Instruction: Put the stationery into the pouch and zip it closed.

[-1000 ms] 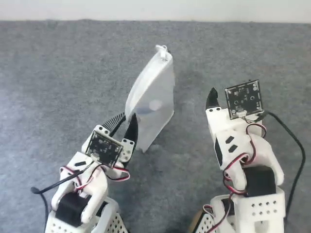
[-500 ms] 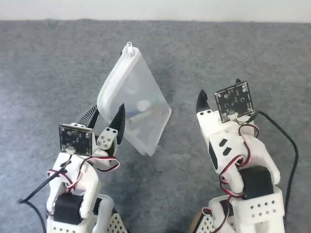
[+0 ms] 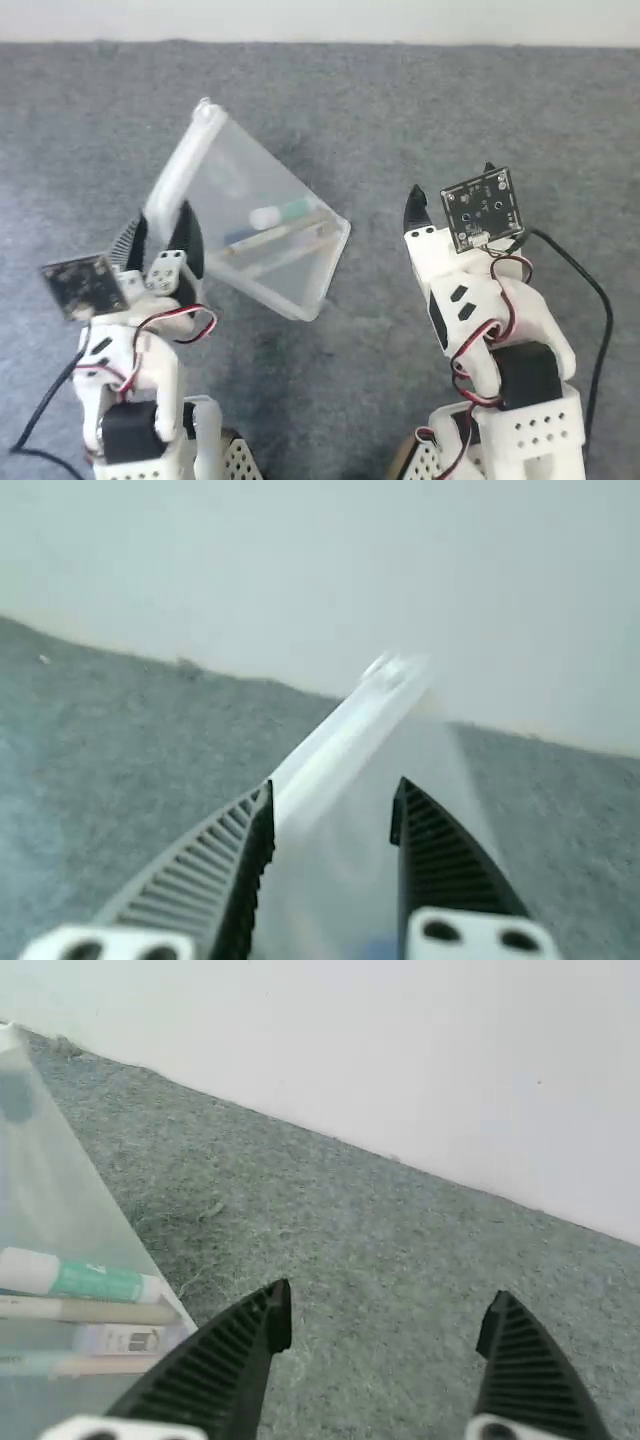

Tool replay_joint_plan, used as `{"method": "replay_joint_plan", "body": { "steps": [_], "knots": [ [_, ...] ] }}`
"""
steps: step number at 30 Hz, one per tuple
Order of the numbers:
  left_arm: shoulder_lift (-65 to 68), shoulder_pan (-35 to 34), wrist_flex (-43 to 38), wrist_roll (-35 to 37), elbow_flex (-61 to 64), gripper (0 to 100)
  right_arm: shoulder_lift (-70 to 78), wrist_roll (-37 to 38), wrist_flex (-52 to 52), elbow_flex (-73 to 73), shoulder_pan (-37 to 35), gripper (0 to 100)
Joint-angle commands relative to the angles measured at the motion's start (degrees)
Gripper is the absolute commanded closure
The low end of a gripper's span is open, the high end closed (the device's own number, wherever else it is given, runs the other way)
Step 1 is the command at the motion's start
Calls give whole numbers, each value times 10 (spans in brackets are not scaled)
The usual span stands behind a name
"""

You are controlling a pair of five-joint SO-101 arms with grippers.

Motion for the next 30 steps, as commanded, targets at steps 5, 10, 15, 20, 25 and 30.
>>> {"method": "replay_joint_plan", "body": {
  "steps": [5,10,15,20,25,30],
  "knots": [
    [-2,-47,-21,34,-82,829,-26,-2,-4,-11,0,867],
    [-2,-46,-42,17,-77,976,-86,-1,-26,-7,0,986],
    [-2,-46,-84,-26,-43,983,-153,-3,-29,52,0,977],
    [-2,-46,-127,-23,32,923,-236,-6,-41,148,-1,977],
    [-2,-18,-127,-22,68,879,-364,-6,-51,254,-2,977],
    [-2,8,-120,-22,94,879,-352,-7,-44,284,3,978]
  ]
}}
